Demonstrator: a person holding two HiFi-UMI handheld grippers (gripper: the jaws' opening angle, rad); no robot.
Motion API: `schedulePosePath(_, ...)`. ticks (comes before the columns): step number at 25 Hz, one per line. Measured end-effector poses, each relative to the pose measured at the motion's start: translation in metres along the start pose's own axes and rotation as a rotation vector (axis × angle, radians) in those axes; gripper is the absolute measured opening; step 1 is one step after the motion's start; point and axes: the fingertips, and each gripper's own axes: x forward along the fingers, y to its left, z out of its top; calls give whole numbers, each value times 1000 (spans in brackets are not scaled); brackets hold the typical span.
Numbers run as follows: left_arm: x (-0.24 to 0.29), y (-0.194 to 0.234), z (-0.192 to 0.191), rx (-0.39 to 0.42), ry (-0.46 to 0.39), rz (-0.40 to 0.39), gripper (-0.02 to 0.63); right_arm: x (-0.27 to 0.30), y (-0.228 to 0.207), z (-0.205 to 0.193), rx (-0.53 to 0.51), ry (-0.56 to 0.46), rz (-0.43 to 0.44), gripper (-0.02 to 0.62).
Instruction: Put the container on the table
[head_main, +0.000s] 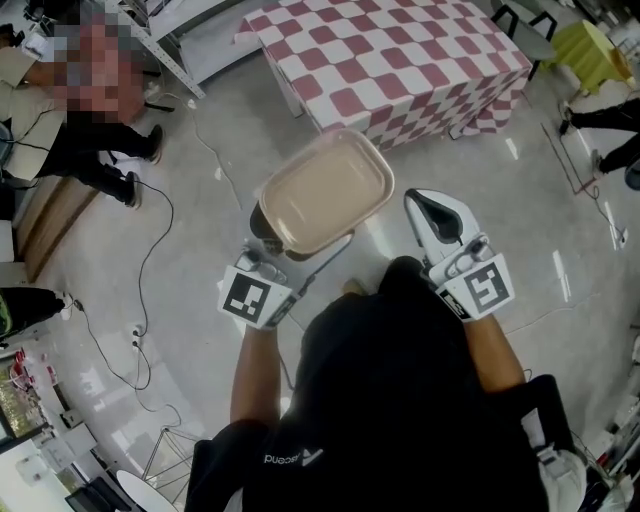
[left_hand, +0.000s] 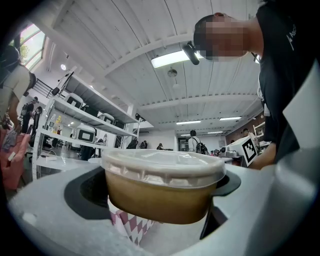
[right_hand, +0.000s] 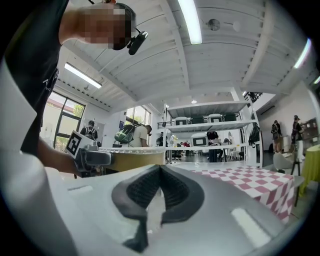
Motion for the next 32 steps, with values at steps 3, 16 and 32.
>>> schedulePosePath(3,2,15,-6,-14,6,2,572,11,-6,-3,-3,8,-15,3)
schedulePosePath(16,96,107,-33,-12,80,37,572,103,-109,-15,17,-3,-11,3)
schedulePosePath(32,283,239,-83,5,170,132,572,232,-310,-17,13,-13,99,3)
